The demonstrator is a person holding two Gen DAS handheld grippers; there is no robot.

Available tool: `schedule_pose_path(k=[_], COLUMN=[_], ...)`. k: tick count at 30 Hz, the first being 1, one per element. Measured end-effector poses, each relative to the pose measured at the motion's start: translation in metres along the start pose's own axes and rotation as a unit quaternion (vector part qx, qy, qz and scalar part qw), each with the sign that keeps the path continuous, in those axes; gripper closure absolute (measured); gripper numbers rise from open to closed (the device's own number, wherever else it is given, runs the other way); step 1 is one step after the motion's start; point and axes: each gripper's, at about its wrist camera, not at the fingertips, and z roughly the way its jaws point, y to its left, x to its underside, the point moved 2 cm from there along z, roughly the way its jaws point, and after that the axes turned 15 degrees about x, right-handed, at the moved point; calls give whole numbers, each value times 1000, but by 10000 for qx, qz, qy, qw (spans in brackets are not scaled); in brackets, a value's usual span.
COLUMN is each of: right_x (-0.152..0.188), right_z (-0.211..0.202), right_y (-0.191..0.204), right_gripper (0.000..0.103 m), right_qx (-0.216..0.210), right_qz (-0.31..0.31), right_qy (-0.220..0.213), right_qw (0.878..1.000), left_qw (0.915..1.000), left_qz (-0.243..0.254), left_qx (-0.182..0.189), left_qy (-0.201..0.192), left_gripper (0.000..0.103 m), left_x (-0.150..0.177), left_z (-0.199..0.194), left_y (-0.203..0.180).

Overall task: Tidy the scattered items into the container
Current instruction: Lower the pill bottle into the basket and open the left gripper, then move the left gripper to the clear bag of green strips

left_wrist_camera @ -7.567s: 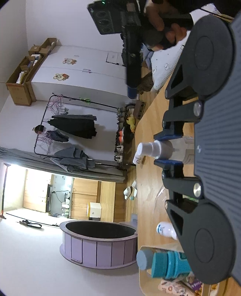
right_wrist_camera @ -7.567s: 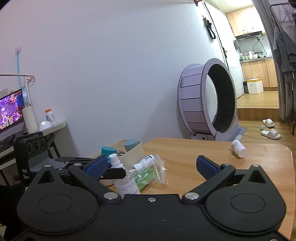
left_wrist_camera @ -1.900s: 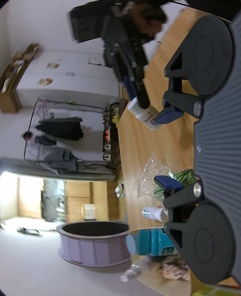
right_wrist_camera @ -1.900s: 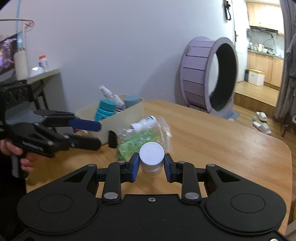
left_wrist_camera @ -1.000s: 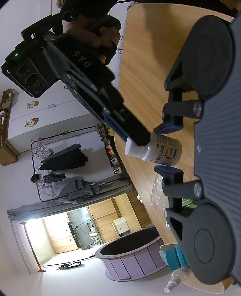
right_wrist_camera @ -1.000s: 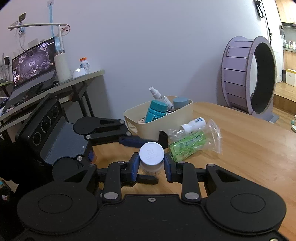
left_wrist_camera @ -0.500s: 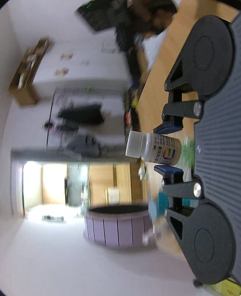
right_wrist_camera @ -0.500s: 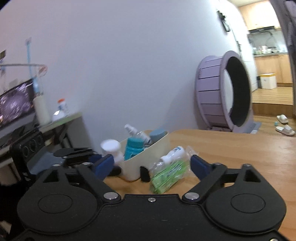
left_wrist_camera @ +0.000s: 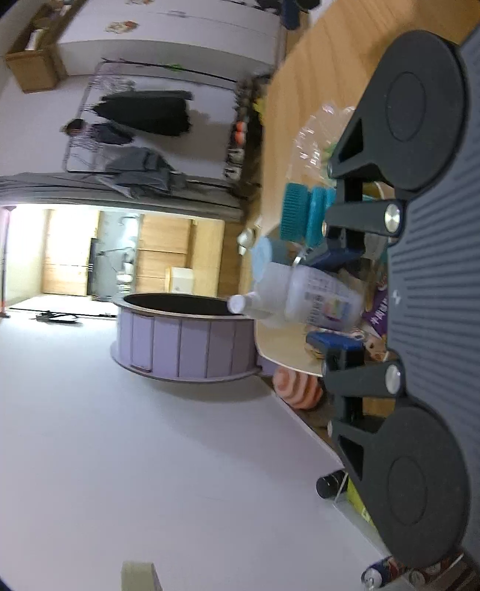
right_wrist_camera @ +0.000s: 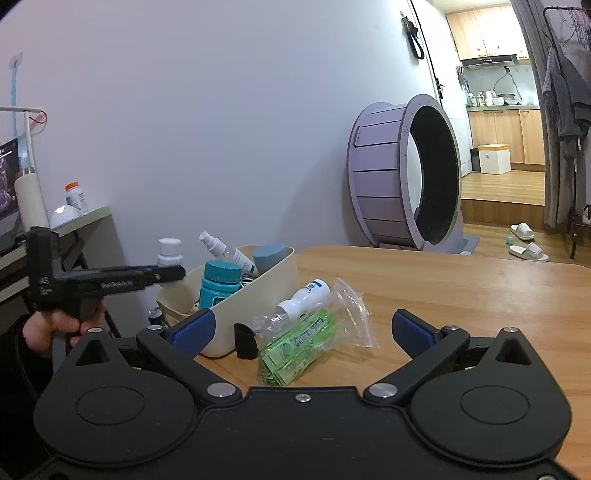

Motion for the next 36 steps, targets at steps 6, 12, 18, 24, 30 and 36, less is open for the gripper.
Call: schedule_pose_path(k=[6,12,18,24,30,36], right_x=[6,9,9,13,17,21], right_z=[7,3,-5,-13,-22,-24], right_y=[-6,-16,-22,-26,-27,-28], right_gripper=[0,0,0,0,0,0], right_qx=[250,337,246,222,267,297], right_qz=[154,270,306,407,381,385], right_qy=[107,149,134,62,17,8], right_qw=[9995,9990,9991,9989,9989,9988], left_qw=[10000,9972,9903,9882,9892,9880], left_qz=[-58,131,600,697,513,559], left_qx=[0,715,1237,1135,844,748], left_qy=[-24,-173,222,751,1084,1229], left_gripper=[51,43,43,43,43,43], left_x=[-1,-2,15,31,34,34], left_z=[-10,-18,5,41,71,88], left_y=[-4,-40,-93,-113,-108,-110])
